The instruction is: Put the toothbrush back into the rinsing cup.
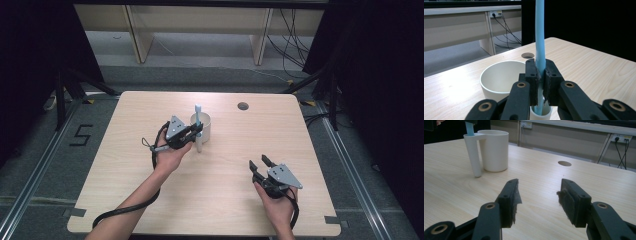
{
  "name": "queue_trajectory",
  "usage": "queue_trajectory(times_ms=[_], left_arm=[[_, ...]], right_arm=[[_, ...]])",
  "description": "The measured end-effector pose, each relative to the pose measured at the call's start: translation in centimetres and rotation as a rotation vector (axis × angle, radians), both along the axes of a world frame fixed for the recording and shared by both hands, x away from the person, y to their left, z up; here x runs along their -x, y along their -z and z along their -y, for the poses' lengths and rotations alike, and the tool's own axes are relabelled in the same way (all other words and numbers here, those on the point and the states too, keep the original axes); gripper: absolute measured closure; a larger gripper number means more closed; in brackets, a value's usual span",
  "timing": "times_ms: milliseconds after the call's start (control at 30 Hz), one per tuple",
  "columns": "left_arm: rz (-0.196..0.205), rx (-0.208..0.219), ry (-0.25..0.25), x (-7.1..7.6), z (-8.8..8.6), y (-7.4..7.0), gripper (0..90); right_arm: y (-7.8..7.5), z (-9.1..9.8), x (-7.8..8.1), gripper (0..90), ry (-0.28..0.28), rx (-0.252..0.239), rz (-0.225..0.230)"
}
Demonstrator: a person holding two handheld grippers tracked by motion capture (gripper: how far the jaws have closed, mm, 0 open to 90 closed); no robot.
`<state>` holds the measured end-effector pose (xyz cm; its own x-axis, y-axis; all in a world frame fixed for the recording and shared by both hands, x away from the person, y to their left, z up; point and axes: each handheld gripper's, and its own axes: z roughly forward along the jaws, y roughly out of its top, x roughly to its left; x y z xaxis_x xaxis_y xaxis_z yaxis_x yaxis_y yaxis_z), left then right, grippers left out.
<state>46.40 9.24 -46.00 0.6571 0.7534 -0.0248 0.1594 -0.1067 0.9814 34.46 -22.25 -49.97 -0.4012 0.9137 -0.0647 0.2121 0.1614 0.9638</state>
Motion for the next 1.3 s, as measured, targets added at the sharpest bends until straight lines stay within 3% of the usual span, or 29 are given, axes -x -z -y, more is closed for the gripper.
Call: queue_trajectory(times_ms=[133,300,867,1300], left_arm=[[-0.003,-0.001,-0.003,0.0,0.0,0.3,83.1],[-0.008,-0.003,-0.004,0.1,0.0,0.5,83.0],[-0.023,-0.01,-0.01,0.1,0.0,1.2,80.9],[-0.059,0.014,-0.04,0.7,-0.2,0.2,50.3]], right_arm=[[0.1,-0.1,0.0,50.0,-0.006,-0.016,-0.003],[0.0,0.0,0.0,50.0,-0.004,0.008,0.007],[0.1,0.1,-0.2,49.4,-0.022,0.018,0.026],[0.2,-0.1,-0.1,48.7,-0.013,0.0,0.012]])
